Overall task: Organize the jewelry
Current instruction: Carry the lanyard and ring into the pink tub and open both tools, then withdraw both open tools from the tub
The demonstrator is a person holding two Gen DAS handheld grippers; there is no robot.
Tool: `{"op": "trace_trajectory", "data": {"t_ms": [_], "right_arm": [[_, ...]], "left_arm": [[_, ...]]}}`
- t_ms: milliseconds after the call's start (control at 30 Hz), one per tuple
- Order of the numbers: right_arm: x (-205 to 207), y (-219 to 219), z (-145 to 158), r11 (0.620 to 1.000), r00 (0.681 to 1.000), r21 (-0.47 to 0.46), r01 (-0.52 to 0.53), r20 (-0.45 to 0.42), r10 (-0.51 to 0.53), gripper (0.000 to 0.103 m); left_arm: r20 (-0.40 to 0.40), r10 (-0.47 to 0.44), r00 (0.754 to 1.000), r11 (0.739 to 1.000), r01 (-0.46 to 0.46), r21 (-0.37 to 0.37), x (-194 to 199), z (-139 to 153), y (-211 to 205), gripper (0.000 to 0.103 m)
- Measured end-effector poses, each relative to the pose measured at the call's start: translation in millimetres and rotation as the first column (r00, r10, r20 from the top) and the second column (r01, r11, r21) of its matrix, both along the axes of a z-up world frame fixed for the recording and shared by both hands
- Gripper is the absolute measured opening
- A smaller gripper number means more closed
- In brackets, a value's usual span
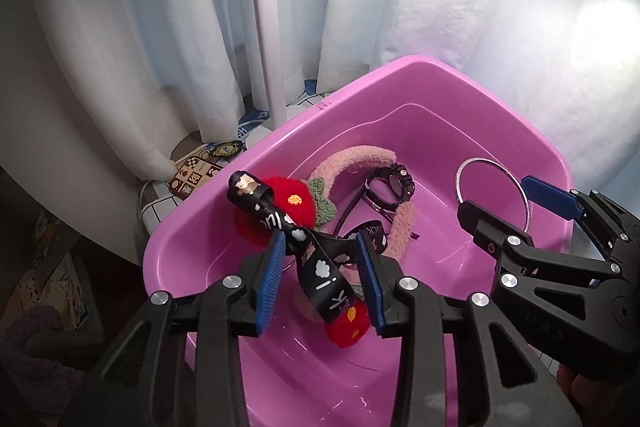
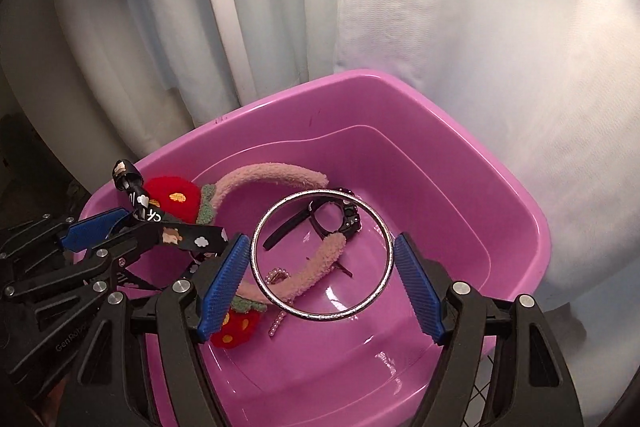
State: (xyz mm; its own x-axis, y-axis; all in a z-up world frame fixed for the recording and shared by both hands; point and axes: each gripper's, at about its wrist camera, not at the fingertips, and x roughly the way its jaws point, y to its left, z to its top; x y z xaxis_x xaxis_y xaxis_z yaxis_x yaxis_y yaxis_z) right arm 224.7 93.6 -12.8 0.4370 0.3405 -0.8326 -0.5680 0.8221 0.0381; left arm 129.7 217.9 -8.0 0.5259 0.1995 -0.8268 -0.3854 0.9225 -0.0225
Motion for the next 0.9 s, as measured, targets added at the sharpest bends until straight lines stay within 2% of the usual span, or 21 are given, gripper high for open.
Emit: {"op": "trace_trajectory", "data": {"t_ms": [33,100,133,367,567,900], "right_arm": [[2.8,-0.7,-1.3,1.0,1.0,-0.006,0.015,-0.007,-0.015,0.072],[7.9,-3.8,-2.2,0.999,0.999,0.01,0.033,-0.026,-0.032,0.073],[8.9,-4.9,-2.2,0.999,0.999,0.007,0.04,-0.028,-0.04,0.073],[-2.4,-5.2,1.9,0.999,0.999,-0.015,0.046,0.008,-0.046,0.073],[-15.2,-12.9,12.0,0.998,0.998,0.014,0.057,0.017,-0.057,0.073],[-29.2,-13.4,24.7,0.999,0.998,0.023,0.045,0.047,-0.046,0.073]], "left_arm": [[-0.001,0.014,1.0,1.0,-0.014,0.013,-1.4,-1.0,1.6,0.074],[0.018,0.03,0.999,0.999,-0.03,0.019,-5.3,0.3,5.3,0.093],[0.023,0.036,0.999,0.999,-0.037,0.017,-6.4,1.3,7.0,0.096],[-0.008,0.092,0.996,0.995,-0.092,0.037,-11.3,2.3,12.6,0.096],[-0.001,0.129,0.992,0.991,-0.129,0.045,-21.0,8.0,14.8,0.096],[0.001,0.134,0.991,0.99,-0.134,0.033,-29.9,10.5,13.5,0.096]]}}
